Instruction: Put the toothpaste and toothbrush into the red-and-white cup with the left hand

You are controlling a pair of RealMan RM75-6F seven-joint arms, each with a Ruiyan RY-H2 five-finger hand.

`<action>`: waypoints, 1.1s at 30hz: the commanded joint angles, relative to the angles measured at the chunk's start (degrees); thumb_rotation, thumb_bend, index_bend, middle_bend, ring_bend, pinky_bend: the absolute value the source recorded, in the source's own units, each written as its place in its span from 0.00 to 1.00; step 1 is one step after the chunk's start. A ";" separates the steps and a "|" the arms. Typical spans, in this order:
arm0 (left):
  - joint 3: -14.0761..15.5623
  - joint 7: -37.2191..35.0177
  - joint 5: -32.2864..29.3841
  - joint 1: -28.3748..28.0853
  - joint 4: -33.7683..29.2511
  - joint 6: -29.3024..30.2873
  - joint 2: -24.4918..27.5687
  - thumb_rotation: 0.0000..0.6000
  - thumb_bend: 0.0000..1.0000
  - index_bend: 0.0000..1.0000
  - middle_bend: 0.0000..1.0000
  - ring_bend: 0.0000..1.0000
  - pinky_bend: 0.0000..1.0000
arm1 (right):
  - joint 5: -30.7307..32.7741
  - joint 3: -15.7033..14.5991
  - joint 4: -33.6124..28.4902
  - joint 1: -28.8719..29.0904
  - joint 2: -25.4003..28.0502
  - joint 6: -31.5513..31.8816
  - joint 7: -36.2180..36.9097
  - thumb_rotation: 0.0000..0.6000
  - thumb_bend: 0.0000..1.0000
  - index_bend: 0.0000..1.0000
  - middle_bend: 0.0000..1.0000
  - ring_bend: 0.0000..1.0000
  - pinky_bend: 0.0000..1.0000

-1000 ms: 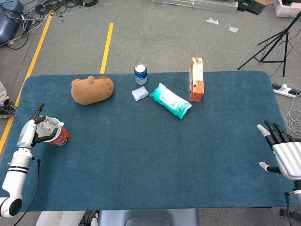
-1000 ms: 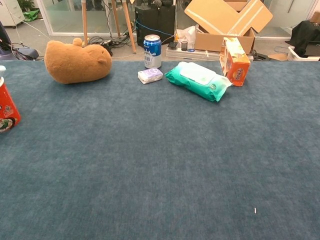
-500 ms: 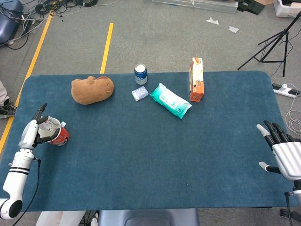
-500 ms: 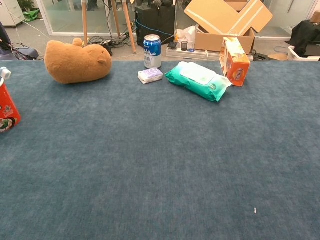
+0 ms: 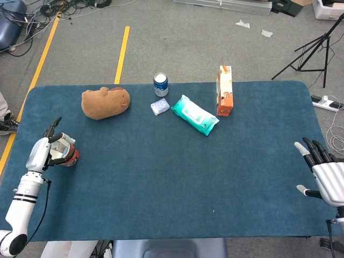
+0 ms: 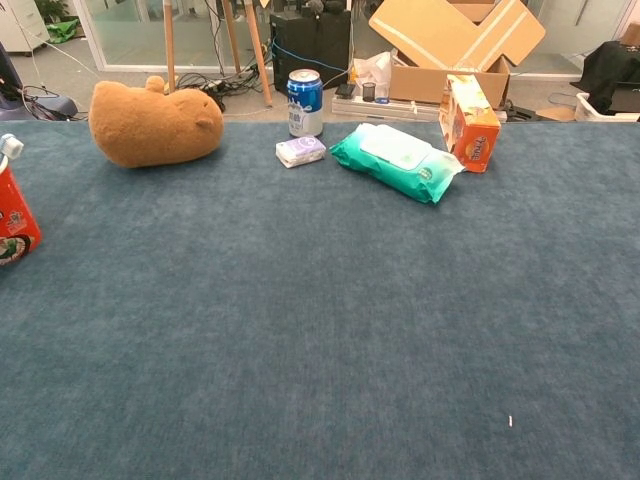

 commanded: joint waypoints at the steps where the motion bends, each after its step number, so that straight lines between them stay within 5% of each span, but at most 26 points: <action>1: -0.07 0.28 -0.22 0.02 0.08 0.06 0.13 1.00 0.33 0.49 0.00 0.00 0.00 | 0.03 -0.01 0.04 -0.03 0.01 0.03 0.04 1.00 0.00 0.00 0.00 0.00 0.32; 13: 1.46 8.02 2.75 0.65 -2.11 3.19 2.59 1.00 0.33 0.46 0.00 0.00 0.00 | 0.35 0.09 -0.36 -0.27 0.38 0.44 -0.76 1.00 0.00 0.00 0.00 0.00 0.32; 17: 2.26 14.63 3.31 1.07 -5.19 4.14 5.10 1.00 0.33 0.37 0.00 0.00 0.00 | 0.66 0.09 -0.55 -0.40 0.64 0.53 -1.37 1.00 0.00 0.00 0.00 0.00 0.32; 24: 4.12 29.48 2.29 2.61 -11.76 5.67 10.38 1.00 0.32 0.04 0.00 0.00 0.00 | 1.55 0.05 -0.88 -0.36 1.03 0.07 -3.64 1.00 0.00 0.00 0.00 0.00 0.32; 33: 8.67 44.25 3.88 5.96 -16.74 8.35 15.74 1.00 0.17 0.00 0.00 0.00 0.00 | 3.65 0.17 -0.66 -0.17 0.95 -0.59 -7.65 1.00 0.00 0.00 0.00 0.00 0.32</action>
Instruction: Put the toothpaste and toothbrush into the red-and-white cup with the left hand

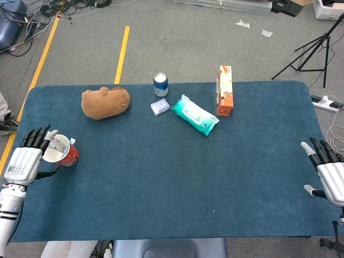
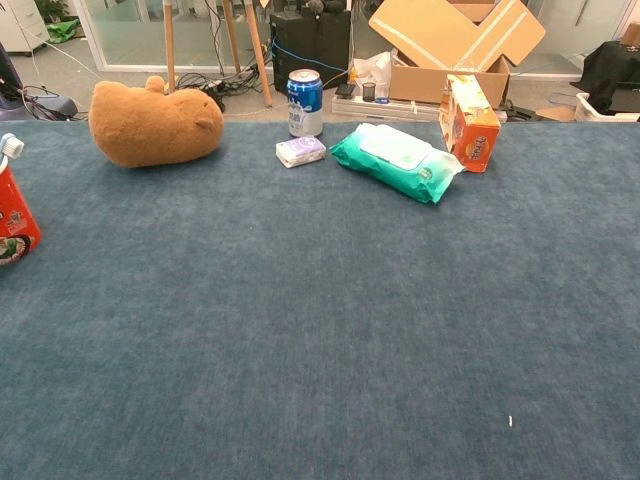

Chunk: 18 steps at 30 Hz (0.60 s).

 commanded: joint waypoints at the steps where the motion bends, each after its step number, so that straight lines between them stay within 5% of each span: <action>1: 3.00 6.38 1.39 2.29 -3.02 1.87 2.97 1.00 0.17 0.00 0.00 0.00 0.00 | 0.81 0.03 0.09 0.00 -0.09 -0.12 -1.29 1.00 0.00 0.00 0.00 0.00 0.32; 18: 7.63 10.37 7.53 10.23 -6.89 11.12 5.90 1.00 0.17 0.00 0.00 0.00 0.00 | 1.77 -0.62 -0.03 0.00 -0.55 -1.49 -1.24 1.00 0.00 0.00 0.00 0.00 0.32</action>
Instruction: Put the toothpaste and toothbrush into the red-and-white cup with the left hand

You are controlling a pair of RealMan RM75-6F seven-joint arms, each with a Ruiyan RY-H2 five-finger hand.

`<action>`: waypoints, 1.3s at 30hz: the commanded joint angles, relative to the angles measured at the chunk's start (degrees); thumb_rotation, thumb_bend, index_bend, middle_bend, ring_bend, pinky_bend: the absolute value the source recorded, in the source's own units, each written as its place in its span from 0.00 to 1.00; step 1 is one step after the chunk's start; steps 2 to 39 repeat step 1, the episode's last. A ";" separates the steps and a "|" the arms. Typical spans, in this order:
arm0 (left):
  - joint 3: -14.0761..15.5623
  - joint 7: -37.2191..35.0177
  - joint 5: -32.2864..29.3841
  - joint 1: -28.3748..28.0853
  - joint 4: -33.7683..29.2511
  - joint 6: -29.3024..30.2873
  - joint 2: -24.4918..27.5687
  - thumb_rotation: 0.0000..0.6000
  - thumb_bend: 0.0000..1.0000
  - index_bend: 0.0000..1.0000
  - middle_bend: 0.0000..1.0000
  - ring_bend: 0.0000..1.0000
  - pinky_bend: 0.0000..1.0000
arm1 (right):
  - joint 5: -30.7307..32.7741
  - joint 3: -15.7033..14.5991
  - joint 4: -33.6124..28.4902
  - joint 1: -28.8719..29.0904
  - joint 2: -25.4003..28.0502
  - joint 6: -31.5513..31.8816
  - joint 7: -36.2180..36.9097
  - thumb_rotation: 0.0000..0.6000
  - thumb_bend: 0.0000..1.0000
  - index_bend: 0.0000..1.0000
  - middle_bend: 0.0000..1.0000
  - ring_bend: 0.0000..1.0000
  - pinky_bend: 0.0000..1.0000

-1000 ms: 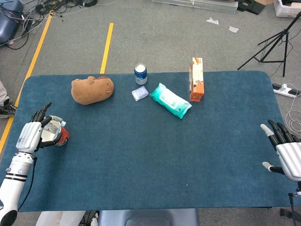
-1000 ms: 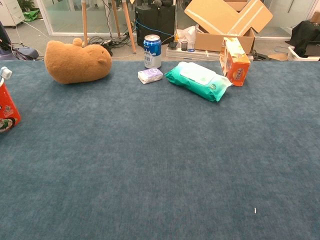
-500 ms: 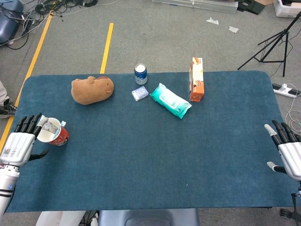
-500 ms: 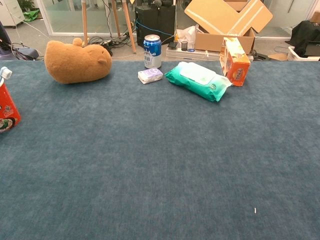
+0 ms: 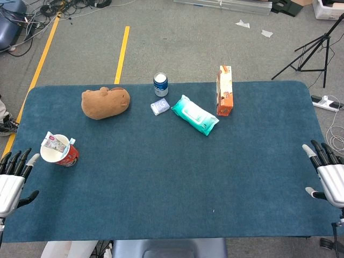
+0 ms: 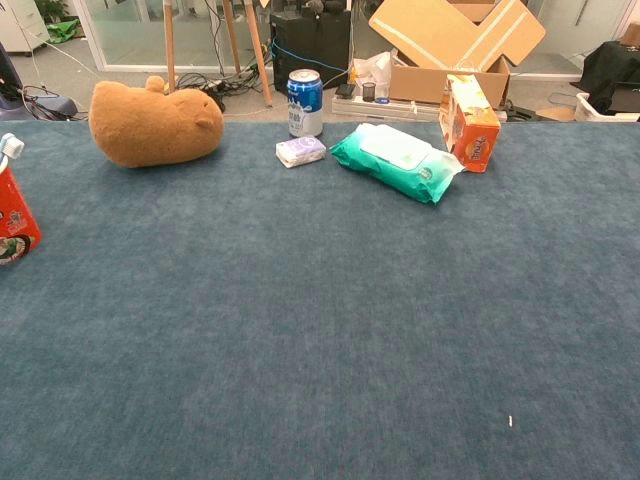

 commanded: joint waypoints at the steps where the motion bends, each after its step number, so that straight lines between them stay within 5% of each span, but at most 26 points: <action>1: 0.10 -0.50 -0.17 0.43 0.34 0.20 -0.30 1.00 0.17 0.00 0.00 0.00 0.00 | -0.18 -0.15 0.29 -0.04 -0.14 -0.10 0.55 1.00 0.00 0.00 0.00 0.00 0.32; 39: 0.10 -0.50 -0.17 0.43 0.34 0.20 -0.30 1.00 0.17 0.00 0.00 0.00 0.00 | -0.18 -0.15 0.29 -0.04 -0.14 -0.10 0.55 1.00 0.00 0.00 0.00 0.00 0.32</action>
